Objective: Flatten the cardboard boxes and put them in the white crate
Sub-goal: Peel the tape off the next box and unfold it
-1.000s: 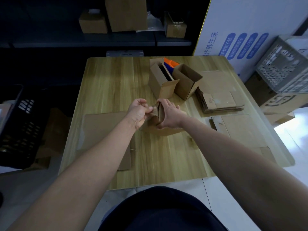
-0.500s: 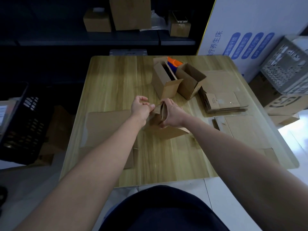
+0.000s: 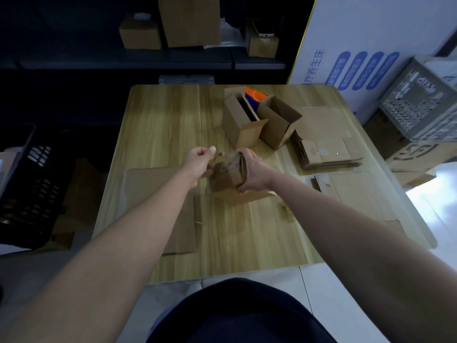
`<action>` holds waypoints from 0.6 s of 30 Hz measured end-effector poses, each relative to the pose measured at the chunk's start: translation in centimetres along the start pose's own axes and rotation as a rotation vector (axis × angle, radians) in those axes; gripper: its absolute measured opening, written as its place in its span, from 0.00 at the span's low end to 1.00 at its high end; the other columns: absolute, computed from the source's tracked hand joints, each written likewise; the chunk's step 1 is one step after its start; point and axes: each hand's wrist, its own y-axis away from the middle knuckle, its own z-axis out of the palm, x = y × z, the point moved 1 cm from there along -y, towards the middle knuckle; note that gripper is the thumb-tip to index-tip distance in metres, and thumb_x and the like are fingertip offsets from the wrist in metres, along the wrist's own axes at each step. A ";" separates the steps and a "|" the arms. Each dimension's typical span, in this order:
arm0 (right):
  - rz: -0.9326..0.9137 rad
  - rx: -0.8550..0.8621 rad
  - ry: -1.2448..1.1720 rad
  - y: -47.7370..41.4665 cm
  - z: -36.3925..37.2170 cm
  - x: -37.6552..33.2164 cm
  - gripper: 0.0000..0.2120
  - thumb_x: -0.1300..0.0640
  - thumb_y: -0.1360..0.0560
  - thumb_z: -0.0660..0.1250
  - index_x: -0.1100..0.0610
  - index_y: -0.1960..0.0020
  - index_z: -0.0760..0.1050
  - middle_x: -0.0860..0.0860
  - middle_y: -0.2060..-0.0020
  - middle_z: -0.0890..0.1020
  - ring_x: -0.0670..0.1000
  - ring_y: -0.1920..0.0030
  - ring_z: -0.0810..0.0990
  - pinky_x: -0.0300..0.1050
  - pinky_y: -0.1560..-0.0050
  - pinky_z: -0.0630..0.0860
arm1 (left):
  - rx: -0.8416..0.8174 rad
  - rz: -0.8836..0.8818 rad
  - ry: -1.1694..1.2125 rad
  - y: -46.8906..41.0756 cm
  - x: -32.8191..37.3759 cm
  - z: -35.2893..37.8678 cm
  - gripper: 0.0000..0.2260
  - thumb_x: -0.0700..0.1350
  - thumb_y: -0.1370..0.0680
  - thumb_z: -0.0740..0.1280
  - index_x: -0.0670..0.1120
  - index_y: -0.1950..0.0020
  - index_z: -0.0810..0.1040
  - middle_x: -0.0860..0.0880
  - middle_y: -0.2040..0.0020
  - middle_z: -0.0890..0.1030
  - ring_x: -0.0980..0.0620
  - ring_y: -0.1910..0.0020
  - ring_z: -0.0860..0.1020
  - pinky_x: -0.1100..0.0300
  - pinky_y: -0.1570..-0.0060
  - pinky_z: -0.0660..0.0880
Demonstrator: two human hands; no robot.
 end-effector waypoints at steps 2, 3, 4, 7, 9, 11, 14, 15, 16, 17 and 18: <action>-0.003 0.020 0.015 -0.1 0.0 0.2 0.50 0.56 0.41 0.79 0.48 0.29 0.52 0.51 0.35 0.65 0.54 0.33 0.64 0.56 0.34 0.68 | -0.077 0.059 -0.179 0.5 -0.7 0.6 0.15 0.61 0.29 0.70 0.50 0.56 0.77 0.51 0.56 0.81 0.51 0.56 0.79 0.55 0.55 0.77; -0.010 0.018 0.034 -0.2 0.2 0.3 0.50 0.56 0.41 0.79 0.48 0.29 0.52 0.51 0.35 0.65 0.54 0.34 0.64 0.55 0.35 0.69 | -0.099 0.101 -0.233 0.7 -0.9 0.9 0.16 0.61 0.32 0.72 0.51 0.54 0.78 0.53 0.57 0.80 0.54 0.57 0.78 0.58 0.56 0.75; -0.012 0.019 0.049 -0.2 0.4 0.2 0.50 0.55 0.41 0.79 0.48 0.29 0.52 0.51 0.35 0.65 0.54 0.34 0.65 0.55 0.35 0.69 | -0.115 0.144 -0.259 0.7 -1.1 1.1 0.15 0.58 0.33 0.75 0.51 0.55 0.77 0.54 0.58 0.80 0.56 0.58 0.77 0.59 0.58 0.74; 0.003 0.046 0.019 -0.1 0.2 0.4 0.50 0.55 0.41 0.79 0.49 0.29 0.52 0.51 0.35 0.64 0.55 0.35 0.65 0.55 0.37 0.71 | -0.148 0.211 -0.140 1.0 -1.1 1.4 0.10 0.42 0.30 0.75 0.50 0.63 0.74 0.56 0.69 0.75 0.57 0.67 0.73 0.61 0.64 0.71; 0.001 0.055 -0.004 0.1 -0.2 0.6 0.49 0.57 0.41 0.79 0.51 0.29 0.53 0.52 0.36 0.64 0.55 0.36 0.65 0.53 0.38 0.71 | -0.164 0.248 -0.056 1.0 -0.9 1.4 0.12 0.36 0.27 0.71 0.49 0.66 0.73 0.55 0.70 0.74 0.57 0.68 0.72 0.64 0.65 0.71; -0.013 0.059 -0.013 0.3 -0.4 0.6 0.49 0.58 0.41 0.79 0.53 0.29 0.53 0.52 0.36 0.64 0.55 0.37 0.66 0.54 0.39 0.72 | -0.148 0.229 0.090 1.4 -0.7 1.6 0.13 0.33 0.25 0.67 0.47 0.65 0.71 0.51 0.66 0.73 0.55 0.65 0.72 0.67 0.63 0.72; -0.039 0.062 0.012 0.1 0.1 0.3 0.49 0.58 0.41 0.79 0.53 0.29 0.53 0.53 0.36 0.64 0.55 0.37 0.67 0.55 0.40 0.73 | -0.089 0.137 0.348 1.9 -0.7 2.4 0.14 0.30 0.23 0.61 0.44 0.64 0.67 0.47 0.63 0.72 0.54 0.62 0.73 0.66 0.60 0.77; -0.038 0.067 -0.004 0.0 0.3 0.5 0.49 0.57 0.41 0.79 0.52 0.29 0.53 0.52 0.36 0.64 0.55 0.37 0.68 0.53 0.41 0.73 | -0.037 0.109 0.416 2.0 -0.6 2.5 0.13 0.30 0.22 0.60 0.43 0.64 0.67 0.47 0.63 0.72 0.53 0.63 0.73 0.64 0.60 0.77; -0.020 0.084 -0.054 0.1 0.4 0.9 0.48 0.58 0.41 0.79 0.52 0.30 0.53 0.52 0.37 0.65 0.54 0.38 0.68 0.51 0.43 0.73 | 0.037 0.066 0.521 2.0 -0.3 2.2 0.12 0.30 0.21 0.59 0.43 0.62 0.67 0.46 0.62 0.72 0.53 0.63 0.74 0.62 0.61 0.77; 0.014 0.111 -0.124 0.3 0.5 1.6 0.47 0.59 0.41 0.79 0.51 0.30 0.54 0.51 0.39 0.65 0.53 0.39 0.69 0.47 0.45 0.73 | 0.124 0.003 0.664 1.8 0.0 1.4 0.11 0.31 0.21 0.58 0.43 0.61 0.67 0.45 0.62 0.73 0.52 0.64 0.75 0.61 0.63 0.77; 0.052 0.142 -0.174 0.7 0.5 2.4 0.46 0.60 0.40 0.79 0.51 0.31 0.54 0.50 0.40 0.66 0.53 0.40 0.69 0.44 0.47 0.72 | 0.201 -0.046 0.787 1.4 0.2 0.4 0.10 0.32 0.20 0.58 0.43 0.60 0.68 0.44 0.60 0.74 0.51 0.64 0.76 0.60 0.64 0.78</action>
